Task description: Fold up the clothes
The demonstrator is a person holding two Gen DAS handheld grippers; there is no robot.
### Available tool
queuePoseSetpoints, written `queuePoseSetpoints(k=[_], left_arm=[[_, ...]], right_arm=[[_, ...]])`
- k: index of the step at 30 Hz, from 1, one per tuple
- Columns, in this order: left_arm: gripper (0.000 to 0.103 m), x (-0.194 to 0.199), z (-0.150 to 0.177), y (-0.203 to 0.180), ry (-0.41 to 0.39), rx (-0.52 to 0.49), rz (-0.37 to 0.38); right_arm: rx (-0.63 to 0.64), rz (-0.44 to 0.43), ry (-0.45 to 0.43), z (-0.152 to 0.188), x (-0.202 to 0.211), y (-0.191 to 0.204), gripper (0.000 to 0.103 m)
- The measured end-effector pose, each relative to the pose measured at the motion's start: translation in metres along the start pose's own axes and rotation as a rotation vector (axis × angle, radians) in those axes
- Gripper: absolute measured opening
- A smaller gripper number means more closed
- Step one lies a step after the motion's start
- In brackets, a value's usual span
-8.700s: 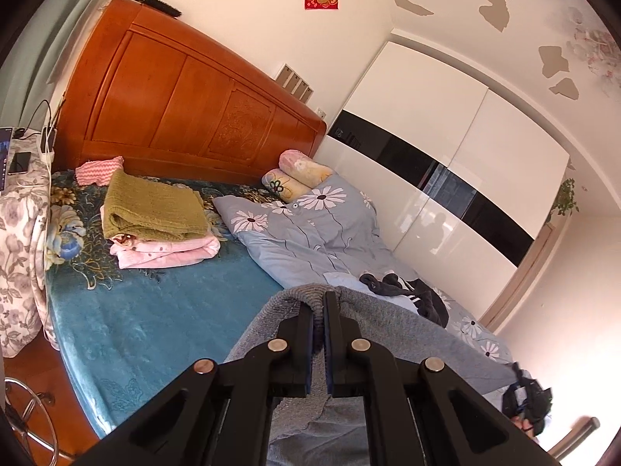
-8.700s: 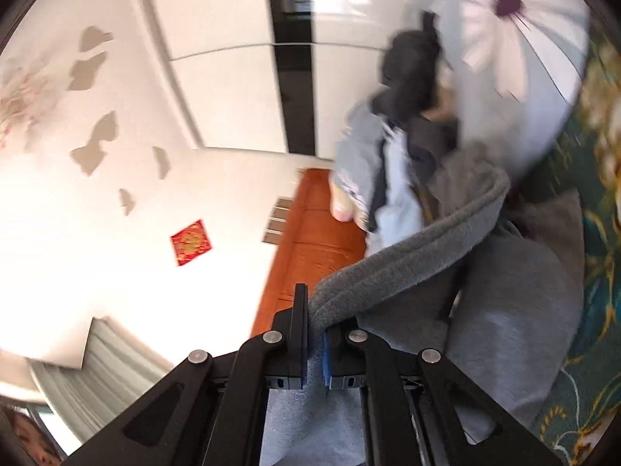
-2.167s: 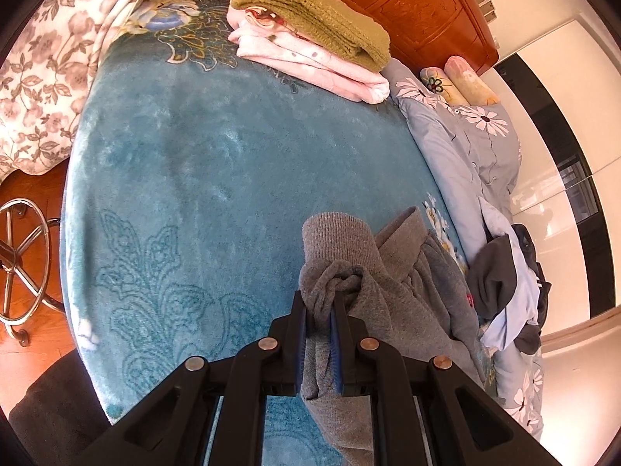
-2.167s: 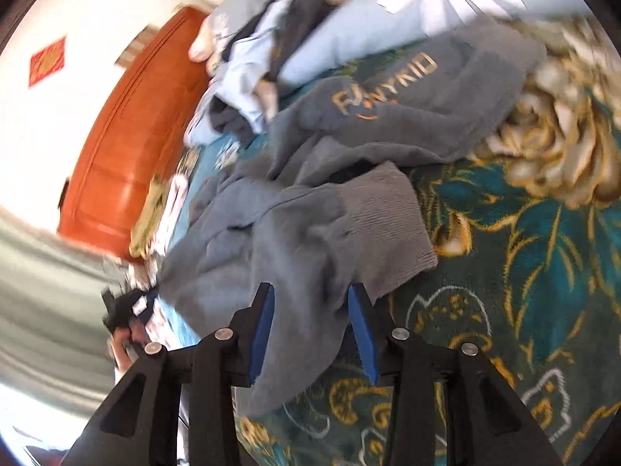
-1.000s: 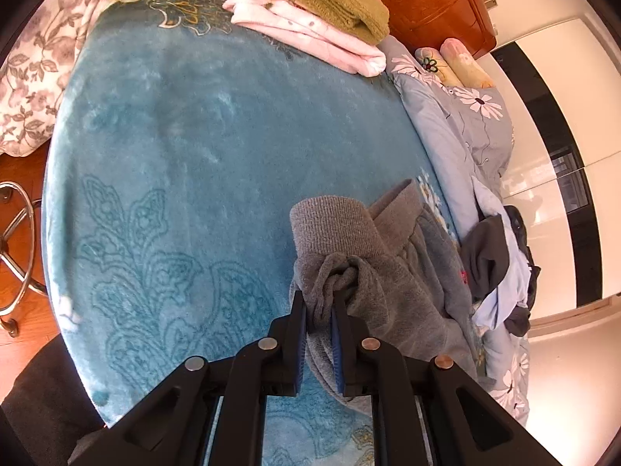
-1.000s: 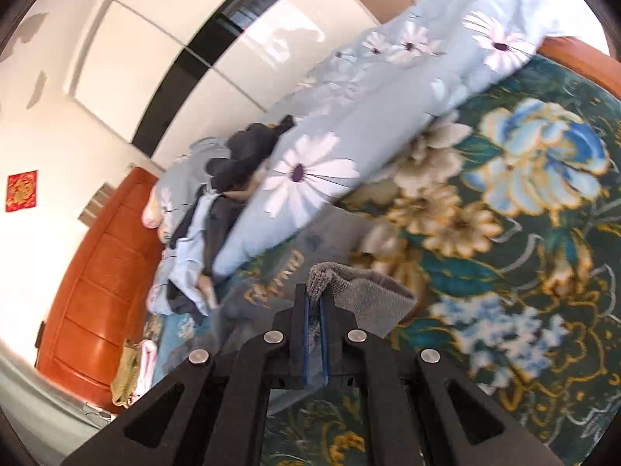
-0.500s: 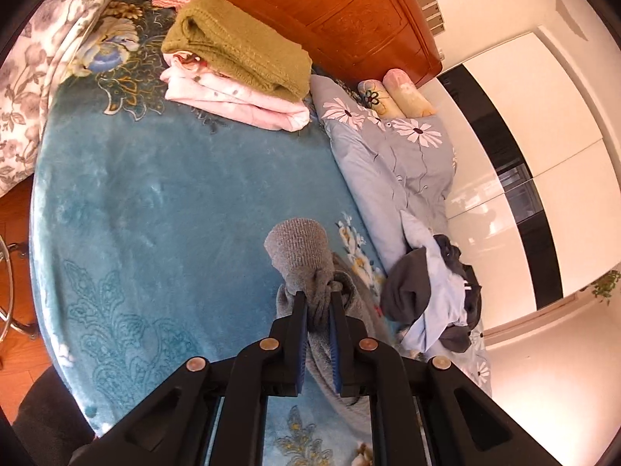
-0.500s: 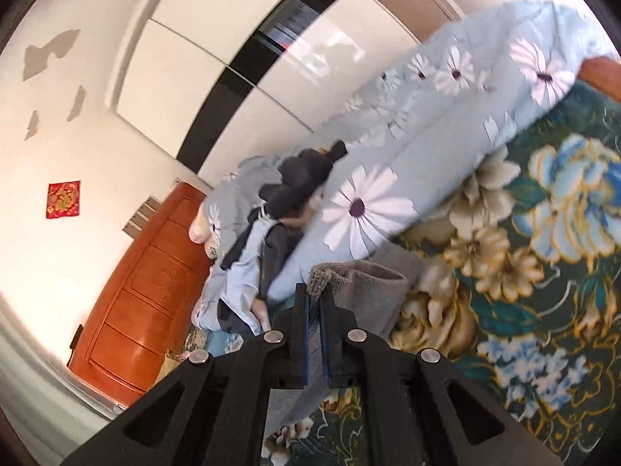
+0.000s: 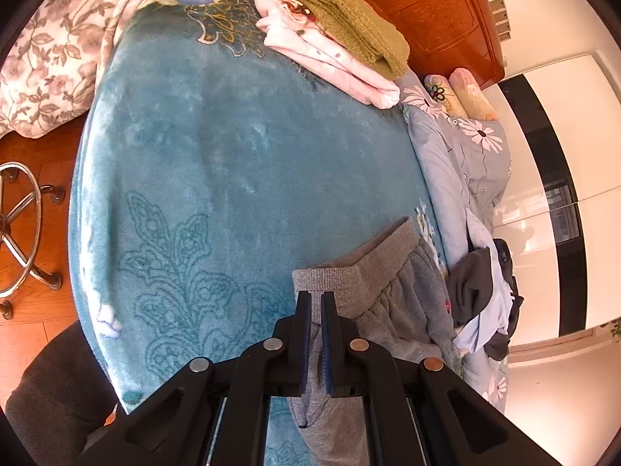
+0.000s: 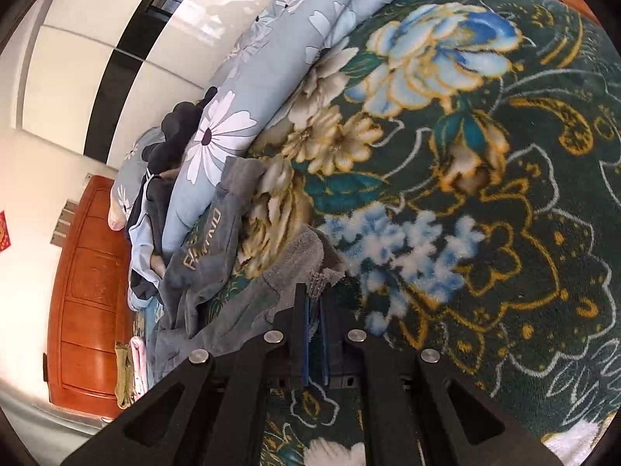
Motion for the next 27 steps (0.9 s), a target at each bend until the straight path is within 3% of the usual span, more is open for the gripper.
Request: queuePoseSetpoints(k=[6,12,17,20,22,23,27], left_arm=[[0.005,-0.010,0.004,-0.009,0.015,-0.047,0.017],[0.010,-0.019,0.005,-0.005,0.043,-0.058,-0.022],[0.023,-0.040,0.011,-0.004,0.074,-0.071,-0.054],[0.027,-0.052,0.013,-0.005,0.083,-0.055,-0.064],[0.027,-0.055,0.016,-0.006,0.082,-0.045,-0.060],[0.028,-0.056,0.017,-0.006,0.081,-0.045,-0.065],[0.033,-0.049,0.017,-0.002,0.075,-0.030,-0.057]], right_arm=[[-0.027,0.033,0.007,0.001,-0.007,-0.008,0.005],[-0.021,0.067,0.008,-0.004,-0.005,-0.011,0.007],[-0.019,0.150,-0.076,-0.026,0.010,-0.015,0.008],[0.014,0.138,-0.126,-0.046,0.002,0.000,0.009],[0.039,0.097,-0.108,-0.056,-0.020,0.015,0.024],[0.043,0.063,-0.076,-0.059,-0.038,0.023,0.039],[0.072,0.008,0.009,-0.073,-0.109,0.051,0.042]])
Point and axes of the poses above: each gripper's, at about its wrist camera, not at the fingertips, and x roughly against the way its jaws point, y to its left, z to its underside, the point moved 4 cm from there along -x, roughly the way its jaws point, and after that the axes turned 6 degrees about -z, right-handed, at the moved point
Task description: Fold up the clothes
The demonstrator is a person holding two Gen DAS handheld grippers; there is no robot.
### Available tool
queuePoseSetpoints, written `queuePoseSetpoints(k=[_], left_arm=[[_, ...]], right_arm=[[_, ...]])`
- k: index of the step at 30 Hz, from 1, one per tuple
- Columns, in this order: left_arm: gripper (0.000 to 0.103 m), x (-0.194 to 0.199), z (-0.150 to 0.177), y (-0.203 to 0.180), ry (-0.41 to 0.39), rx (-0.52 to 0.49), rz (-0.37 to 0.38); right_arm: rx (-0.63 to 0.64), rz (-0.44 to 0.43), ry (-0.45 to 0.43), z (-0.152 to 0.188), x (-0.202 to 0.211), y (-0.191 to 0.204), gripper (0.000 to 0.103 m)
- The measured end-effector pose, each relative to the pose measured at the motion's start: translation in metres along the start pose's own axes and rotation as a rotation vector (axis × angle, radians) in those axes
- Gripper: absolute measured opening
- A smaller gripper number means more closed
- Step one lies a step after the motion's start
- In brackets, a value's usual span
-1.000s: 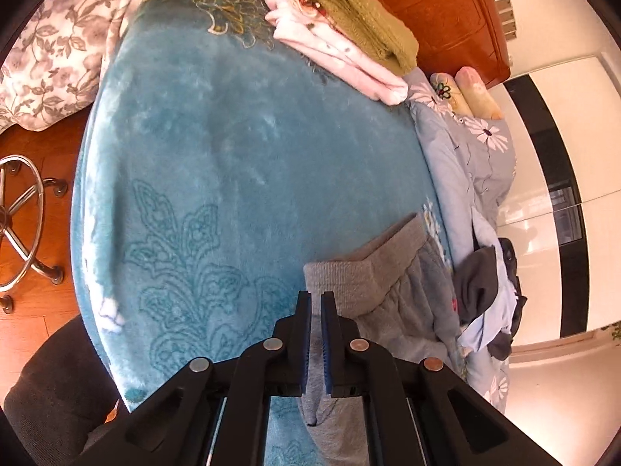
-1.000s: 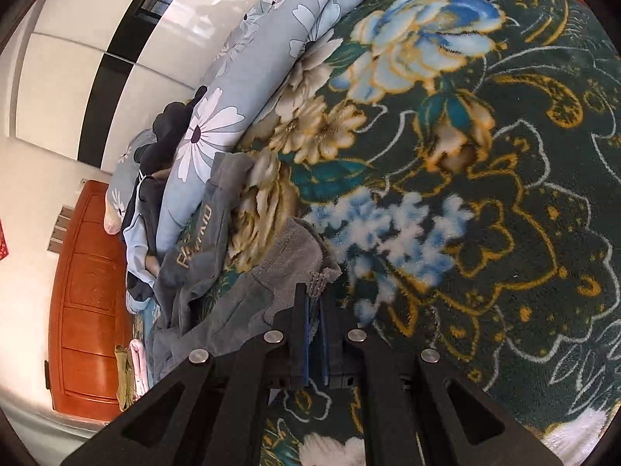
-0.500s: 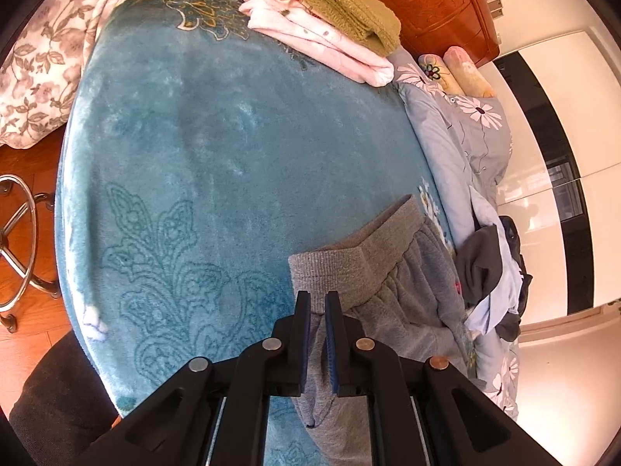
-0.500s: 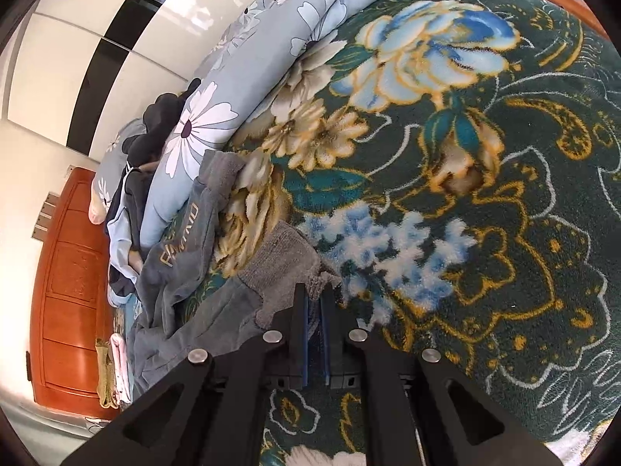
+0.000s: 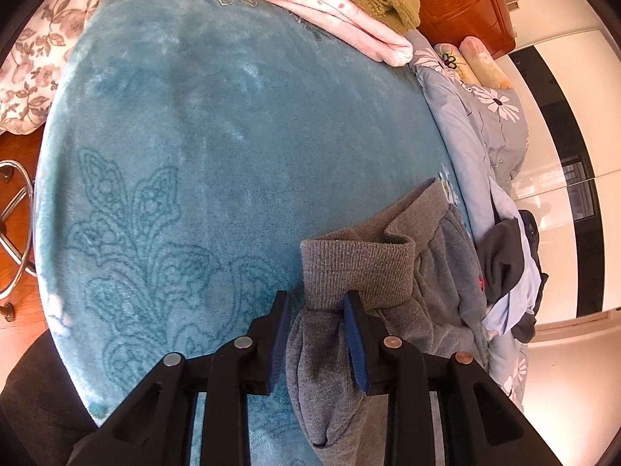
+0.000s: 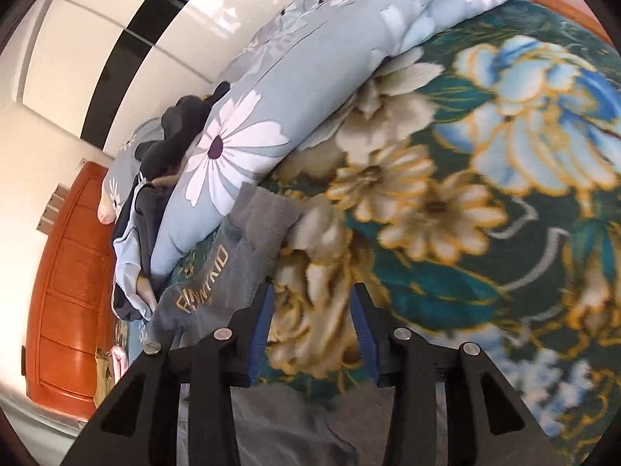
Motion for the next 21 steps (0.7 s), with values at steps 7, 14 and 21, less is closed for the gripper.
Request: queuePoseSetpoints(k=[7,14,21], left_arm=[[0.053,0.007,0.003,0.008,0.024,0.033,0.069],[0.056,0.003,0.005,0.005,0.040,0.029,0.092],[0.056,0.002,0.003,-0.001,0.045,-0.004,0.085]], right_arm=[[-0.115,-0.035,-0.016,-0.029,-0.065,0.003,0.042],[-0.150,-0.052,-0.015,-0.033,-0.068,0.011,0.008],[-0.083,0.007,-0.218,-0.057,0.012,-0.006,0.007]])
Point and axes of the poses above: each gripper's, at about its wrist camera, not at the fingertips, and x roughly against the way its jaws point, y to its left, z to its underside, the point moved 4 cm from there along -x, roughly the way its jaws point, and after that the axes turned 6 degrees about -z, right-handed, at the moved point
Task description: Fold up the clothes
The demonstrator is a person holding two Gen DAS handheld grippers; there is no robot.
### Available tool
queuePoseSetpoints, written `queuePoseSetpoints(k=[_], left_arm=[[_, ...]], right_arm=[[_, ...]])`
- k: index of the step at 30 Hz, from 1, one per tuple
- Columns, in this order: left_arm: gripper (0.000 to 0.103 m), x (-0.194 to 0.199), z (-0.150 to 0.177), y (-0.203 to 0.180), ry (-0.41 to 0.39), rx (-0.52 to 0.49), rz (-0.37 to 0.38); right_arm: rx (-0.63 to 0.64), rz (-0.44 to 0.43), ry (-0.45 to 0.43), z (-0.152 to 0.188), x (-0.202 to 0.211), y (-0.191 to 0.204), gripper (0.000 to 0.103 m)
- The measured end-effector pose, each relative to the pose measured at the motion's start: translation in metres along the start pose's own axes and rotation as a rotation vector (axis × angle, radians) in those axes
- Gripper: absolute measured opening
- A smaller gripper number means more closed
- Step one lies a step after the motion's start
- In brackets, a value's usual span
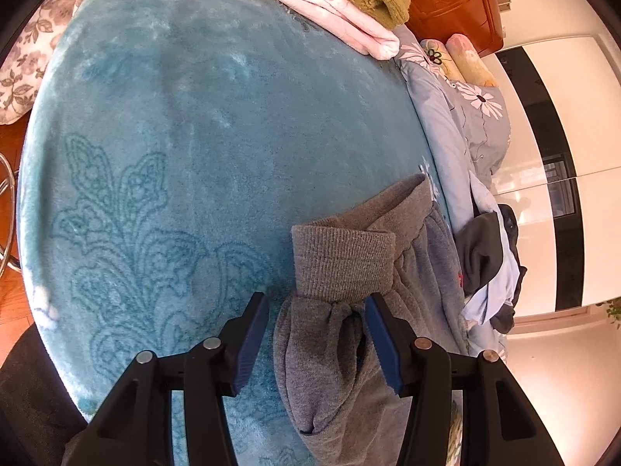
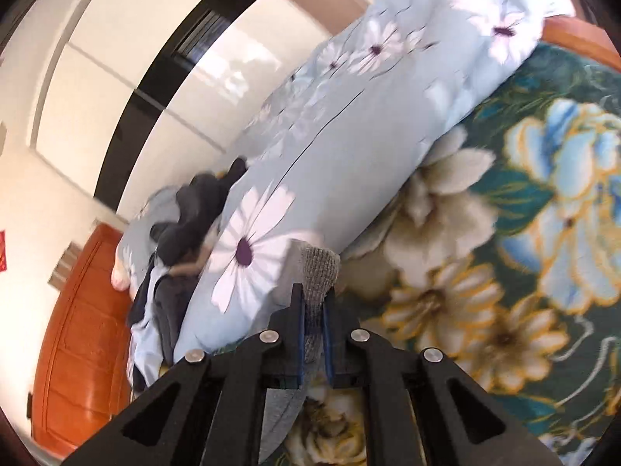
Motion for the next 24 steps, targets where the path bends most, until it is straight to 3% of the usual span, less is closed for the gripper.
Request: queuePoseSetpoints(k=[1,5,10,14,16,21,24], left_arm=[[0.056,-0.002,0.000,0.000,0.005,0.001,0.000],[0.056,0.001,-0.003,-0.003,0.005,-0.015,-0.012],[0.056,0.026,-0.020,-0.011,-0.064,-0.089,-0.064],[0.057,0.021,-0.044,-0.045,-0.063,-0.177,-0.076],[0.057,0.003,-0.056,-0.072,-0.036,-0.231,-0.077],[0.057,-0.054,-0.079,-0.133,0.037,-0.360,-0.100],[0.057,-0.083,-0.091,-0.149,0.094,-0.349,-0.057]], right_arm=[[-0.005,0.013,-0.032,-0.007,0.011,-0.007,0.007],[-0.035,0.084,0.049,0.010,0.003,-0.037,0.007],[-0.117,0.083,0.035,0.013,0.010,-0.057,0.013],[0.020,0.225,-0.081,-0.003,0.036,-0.036,0.025],[0.112,0.219,-0.100,-0.006,0.038,-0.011,0.025],[0.282,0.052,0.097,0.031,-0.015,0.069,0.032],[0.352,-0.005,0.219,0.066,-0.050,0.103,0.032]])
Point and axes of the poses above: each gripper's, at about its wrist camera, not at the fingertips, and x roughly against the way its jaws point, y to its left, z to its underside, the point moved 4 cm from there along -x, roughly the way its jaws point, and after that the axes turned 6 degrees about -z, right-handed, at the moved point
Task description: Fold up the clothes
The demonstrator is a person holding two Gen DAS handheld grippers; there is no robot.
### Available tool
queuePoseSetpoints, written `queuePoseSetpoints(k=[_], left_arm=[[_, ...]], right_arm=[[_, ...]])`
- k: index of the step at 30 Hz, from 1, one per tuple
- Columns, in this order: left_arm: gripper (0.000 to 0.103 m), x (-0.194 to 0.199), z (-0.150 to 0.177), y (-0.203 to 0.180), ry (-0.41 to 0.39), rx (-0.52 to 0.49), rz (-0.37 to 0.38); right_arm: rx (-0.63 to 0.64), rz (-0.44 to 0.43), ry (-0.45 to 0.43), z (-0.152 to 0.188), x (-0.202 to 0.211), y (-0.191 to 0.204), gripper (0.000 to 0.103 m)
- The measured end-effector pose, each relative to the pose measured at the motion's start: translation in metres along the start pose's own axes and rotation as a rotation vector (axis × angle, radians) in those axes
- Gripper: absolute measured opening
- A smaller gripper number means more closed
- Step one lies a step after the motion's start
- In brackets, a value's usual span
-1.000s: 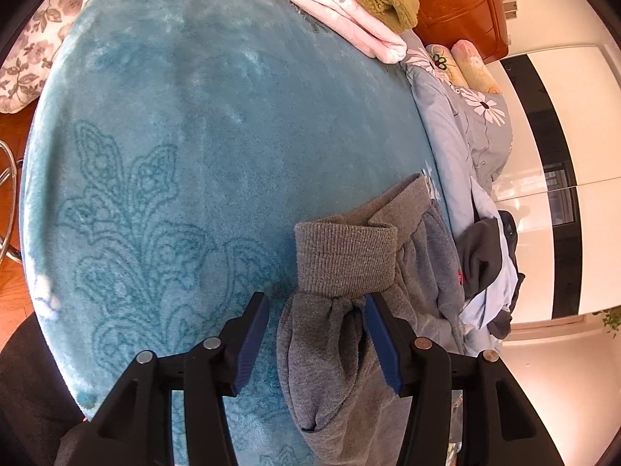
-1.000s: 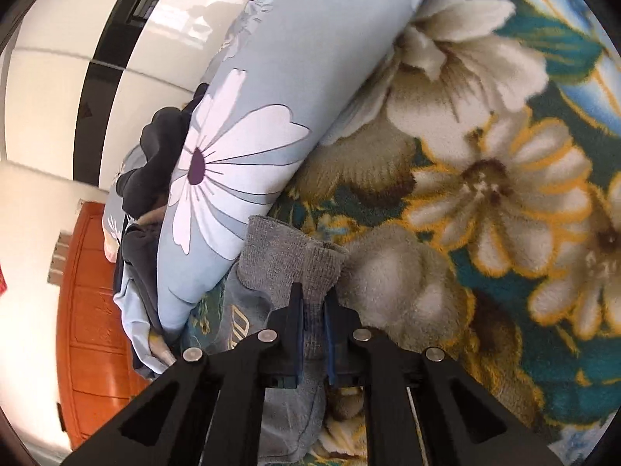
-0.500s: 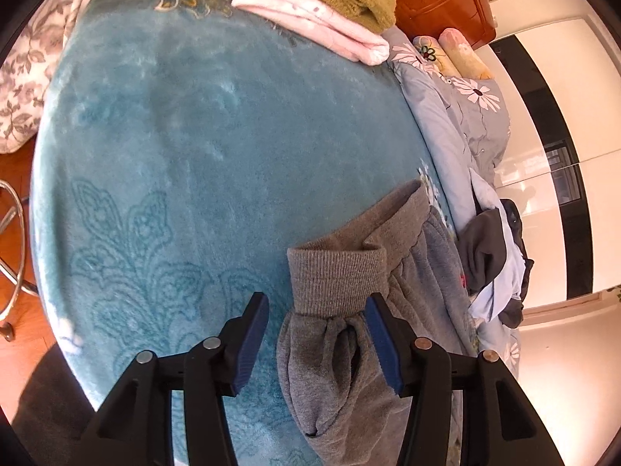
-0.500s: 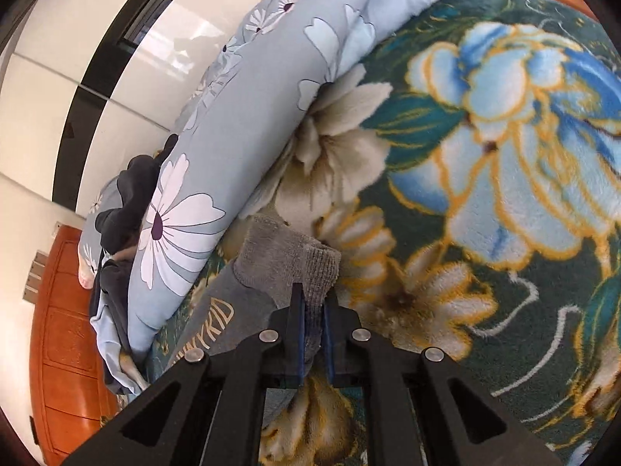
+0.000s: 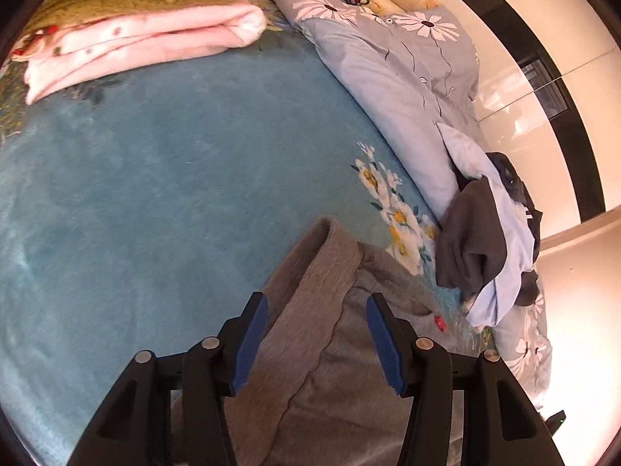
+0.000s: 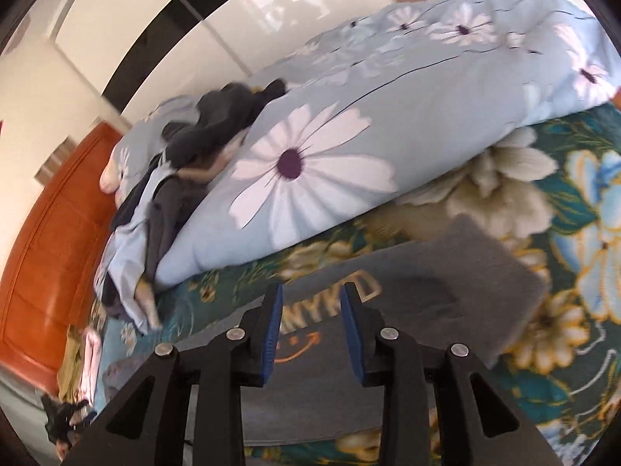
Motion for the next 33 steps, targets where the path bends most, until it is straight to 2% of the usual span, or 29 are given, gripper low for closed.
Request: queuePoseSetpoints(k=[2,6,9,12,13,14,17,18,21,23,25,29,30,31,33], left_arm=[[0.057,-0.015,-0.011,-0.002,0.029,0.028,0.038],[0.057,-0.038,-0.021,0.000,0.069,0.044,0.059],[0.055,-0.045,-0.021,-0.009,0.099,0.007,0.121],[0.054,-0.045,-0.020,-0.025,0.106,-0.095,0.136],[0.050,-0.045,-0.019,-0.030,0.104,-0.138,0.128],[0.041,-0.047,-0.018,-0.032,0.111,-0.174,0.115],[0.025,-0.052,-0.015,-0.036,0.142,-0.226,0.120],[0.024,-0.053,-0.013,-0.039,0.143,-0.250,0.124],[0.024,-0.059,-0.014,-0.045,0.110,-0.304,0.057],[0.024,-0.064,-0.015,-0.039,0.117,-0.320,0.028],[0.024,-0.067,-0.018,-0.035,0.137,-0.301,0.056],[0.023,-0.062,-0.017,-0.038,0.118,-0.320,0.086],[0.019,-0.062,-0.016,-0.042,0.111,-0.336,0.088],[0.004,-0.057,-0.017,-0.047,0.085,-0.351,0.100],[0.004,-0.045,-0.023,-0.054,0.014,-0.348,0.152]], right_arm=[[0.019,-0.030,0.037,0.009,-0.016,0.015,0.032],[0.039,-0.070,0.074,0.019,-0.037,0.034,0.032],[0.059,-0.060,0.084,0.018,-0.045,0.039,0.032],[0.044,-0.033,0.085,0.015,-0.049,0.034,0.032],[0.029,-0.030,0.083,0.014,-0.051,0.032,0.032],[0.012,-0.031,0.082,0.013,-0.052,0.028,0.032],[-0.023,-0.030,0.080,0.012,-0.055,0.022,0.032],[-0.026,-0.026,0.080,0.012,-0.057,0.020,0.032],[-0.043,-0.016,0.096,0.016,-0.063,0.016,0.032],[-0.062,-0.017,0.107,0.018,-0.068,0.014,0.032],[-0.069,-0.014,0.113,0.021,-0.071,0.014,0.032],[-0.050,0.005,0.124,0.024,-0.074,0.015,0.032],[-0.047,0.010,0.125,0.024,-0.074,0.015,0.032],[-0.051,0.010,0.125,0.024,-0.075,0.014,0.032],[-0.061,0.009,0.121,0.023,-0.076,0.013,0.032]])
Point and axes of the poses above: each gripper's, at about its wrist camera, not at the fingertips, and x roughly against the way its jaws point, y to its left, z to its underside, the point moved 4 cm from there along -x, roughly the way its jaws point, and after that the axes turned 6 degrees about -z, right-handed, at the moved point
